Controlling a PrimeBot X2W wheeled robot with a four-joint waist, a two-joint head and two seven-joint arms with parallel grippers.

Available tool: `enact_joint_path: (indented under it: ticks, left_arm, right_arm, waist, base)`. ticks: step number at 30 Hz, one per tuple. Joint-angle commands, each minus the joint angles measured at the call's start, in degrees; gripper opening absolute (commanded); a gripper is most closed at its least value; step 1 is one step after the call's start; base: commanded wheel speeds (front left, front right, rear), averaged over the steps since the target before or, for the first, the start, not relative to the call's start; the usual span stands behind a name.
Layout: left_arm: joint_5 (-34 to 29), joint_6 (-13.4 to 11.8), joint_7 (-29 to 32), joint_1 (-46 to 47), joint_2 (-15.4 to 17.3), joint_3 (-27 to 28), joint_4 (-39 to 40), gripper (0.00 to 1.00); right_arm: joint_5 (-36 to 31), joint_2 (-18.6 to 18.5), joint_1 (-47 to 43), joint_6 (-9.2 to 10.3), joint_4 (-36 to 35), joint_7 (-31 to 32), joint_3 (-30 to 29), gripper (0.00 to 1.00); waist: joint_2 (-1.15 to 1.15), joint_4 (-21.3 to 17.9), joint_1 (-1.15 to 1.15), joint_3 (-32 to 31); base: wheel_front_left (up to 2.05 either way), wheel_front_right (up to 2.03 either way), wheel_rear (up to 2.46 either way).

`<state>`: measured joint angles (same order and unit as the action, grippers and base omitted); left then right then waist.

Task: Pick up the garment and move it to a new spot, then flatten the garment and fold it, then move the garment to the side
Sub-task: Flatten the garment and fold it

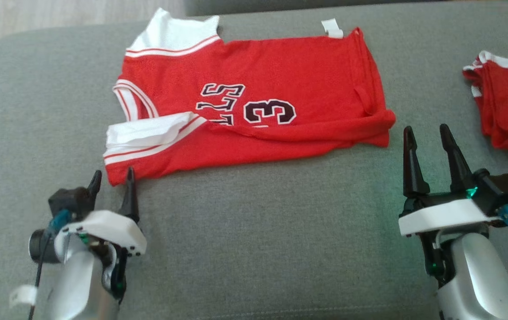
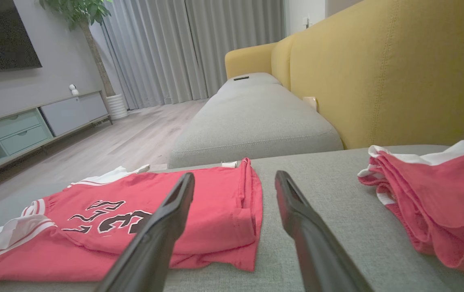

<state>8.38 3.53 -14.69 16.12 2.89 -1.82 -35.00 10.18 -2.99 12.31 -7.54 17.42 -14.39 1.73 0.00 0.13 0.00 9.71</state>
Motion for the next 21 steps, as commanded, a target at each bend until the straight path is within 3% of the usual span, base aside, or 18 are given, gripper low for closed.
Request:
enact_joint_path:
  ticks: [1,7,16,18,21]
  left_arm:
    - [-0.4,-0.37,-0.13,3.63,1.81,1.75,-1.76,1.0]
    - [-0.4,-1.98,-0.01,9.04,3.27,2.36,-11.46,1.0]
    - [0.02,-0.05,-0.19,13.09,3.87,1.18,-20.04,1.0]
    - [0.08,0.6,-0.21,13.94,3.81,0.66,-21.18,0.0]
    - [0.3,0.74,-0.26,14.93,3.7,0.69,-19.86,0.0]
  right_arm:
    - [0.32,0.1,1.95,0.05,-2.01,-0.61,1.53,1.0]
    - [0.87,0.11,2.5,0.05,-1.96,-0.61,1.83,1.0]
    - [1.08,0.11,2.97,0.05,-1.17,-0.49,2.05,1.0]
    - [0.86,0.11,3.15,0.05,-0.33,0.18,1.75,1.0]
    - [0.44,0.11,3.73,0.05,1.54,1.92,0.79,1.0]
  waist:
    - [0.0,-0.76,0.0,1.02]
    - [0.0,-1.63,0.0,2.26]
    - [0.0,-2.1,0.0,3.06]
    - [0.0,-1.88,0.0,3.11]
    - [0.0,-1.2,0.0,2.93]
  base:
    - [0.0,0.0,0.0]
    - [0.0,0.0,0.0]
    - [0.0,0.0,0.0]
    - [0.0,0.0,0.0]
    - [0.0,0.0,0.0]
